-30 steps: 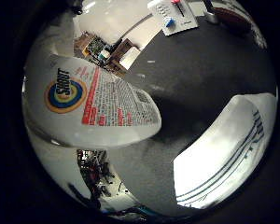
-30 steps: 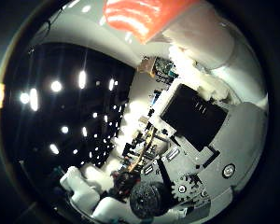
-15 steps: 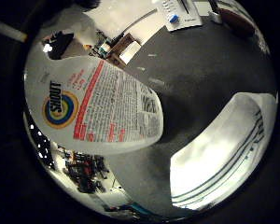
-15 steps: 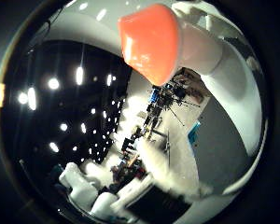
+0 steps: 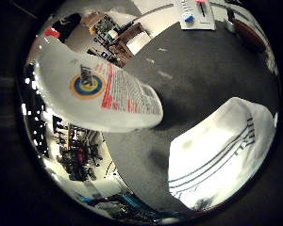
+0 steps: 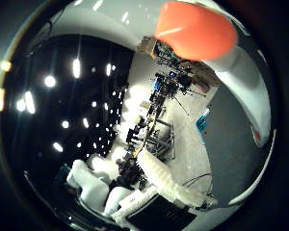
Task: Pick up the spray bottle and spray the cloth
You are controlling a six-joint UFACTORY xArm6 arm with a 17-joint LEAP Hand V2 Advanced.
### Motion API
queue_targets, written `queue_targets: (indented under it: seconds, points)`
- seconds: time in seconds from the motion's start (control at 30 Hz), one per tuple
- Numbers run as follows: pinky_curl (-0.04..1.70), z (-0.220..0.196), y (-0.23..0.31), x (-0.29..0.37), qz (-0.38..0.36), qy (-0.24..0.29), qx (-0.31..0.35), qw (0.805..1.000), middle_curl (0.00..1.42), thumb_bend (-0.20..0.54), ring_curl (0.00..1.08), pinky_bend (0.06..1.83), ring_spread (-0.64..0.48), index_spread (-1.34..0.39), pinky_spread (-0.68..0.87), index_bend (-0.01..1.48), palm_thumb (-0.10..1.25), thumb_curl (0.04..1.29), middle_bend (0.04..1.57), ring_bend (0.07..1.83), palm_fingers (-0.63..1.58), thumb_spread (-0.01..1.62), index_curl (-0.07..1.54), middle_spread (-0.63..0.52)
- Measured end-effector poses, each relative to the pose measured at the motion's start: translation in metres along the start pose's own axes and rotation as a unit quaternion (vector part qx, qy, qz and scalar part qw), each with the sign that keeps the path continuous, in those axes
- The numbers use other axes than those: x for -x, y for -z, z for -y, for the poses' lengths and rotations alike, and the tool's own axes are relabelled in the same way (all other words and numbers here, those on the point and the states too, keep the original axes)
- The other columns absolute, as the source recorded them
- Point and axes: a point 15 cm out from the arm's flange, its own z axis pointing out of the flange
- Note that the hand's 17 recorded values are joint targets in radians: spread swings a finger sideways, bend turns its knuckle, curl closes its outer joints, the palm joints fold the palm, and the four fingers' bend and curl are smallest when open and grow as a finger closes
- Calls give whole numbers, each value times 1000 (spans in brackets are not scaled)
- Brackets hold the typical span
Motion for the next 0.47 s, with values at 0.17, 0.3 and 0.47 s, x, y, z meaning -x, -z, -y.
queue_targets:
  seconds: [0.17,0.3,0.47]
  points:
    - [197,9,18,5,-11,11,-11,1000,308,-28,175,683,296,-327,638,264,479,440,203,330,206,1013,362,50]
    - [190,16,34,12,-17,19,-20,999,302,-25,179,649,298,-349,641,249,484,439,181,288,232,1017,366,50]
    - [188,17,47,17,-30,34,-18,999,289,-26,189,624,295,-365,644,236,487,439,176,255,250,1023,369,34]
